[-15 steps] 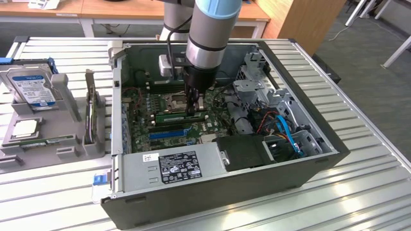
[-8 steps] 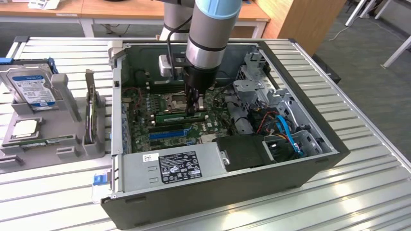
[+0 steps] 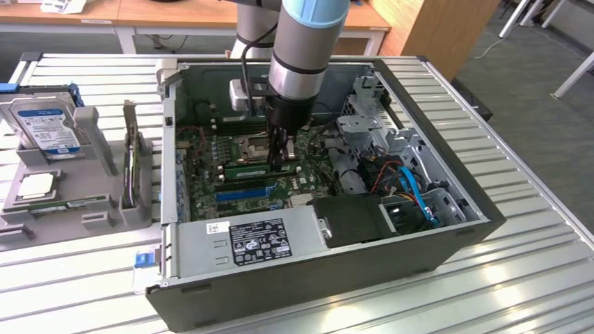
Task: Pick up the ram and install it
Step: 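Insert the ram into the slot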
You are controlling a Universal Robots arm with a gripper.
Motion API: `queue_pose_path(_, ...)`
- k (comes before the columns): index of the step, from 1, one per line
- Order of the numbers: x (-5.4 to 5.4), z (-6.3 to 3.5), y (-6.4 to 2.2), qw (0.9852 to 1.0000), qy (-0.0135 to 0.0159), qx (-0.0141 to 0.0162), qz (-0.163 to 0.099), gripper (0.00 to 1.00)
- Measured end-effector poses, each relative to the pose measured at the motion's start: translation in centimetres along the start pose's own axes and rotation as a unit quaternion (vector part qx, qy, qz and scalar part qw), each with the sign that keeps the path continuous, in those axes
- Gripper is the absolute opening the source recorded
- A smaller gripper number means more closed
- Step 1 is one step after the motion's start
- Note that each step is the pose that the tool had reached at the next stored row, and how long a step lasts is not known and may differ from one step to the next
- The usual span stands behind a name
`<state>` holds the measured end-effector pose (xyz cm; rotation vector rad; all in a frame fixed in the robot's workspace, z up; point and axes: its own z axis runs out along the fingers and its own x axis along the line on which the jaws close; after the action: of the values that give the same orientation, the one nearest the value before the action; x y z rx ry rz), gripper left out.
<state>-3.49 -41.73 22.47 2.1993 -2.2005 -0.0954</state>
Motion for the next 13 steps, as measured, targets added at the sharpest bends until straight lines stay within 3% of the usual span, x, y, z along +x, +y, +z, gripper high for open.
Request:
queue_pose_path(6,0.0,-0.22,0.01,1.0,0.0001,0.0,0.0,0.25)
queue_pose_path(13,0.0,-1.78,0.1,1.0,0.0001,0.0,0.0,0.25)
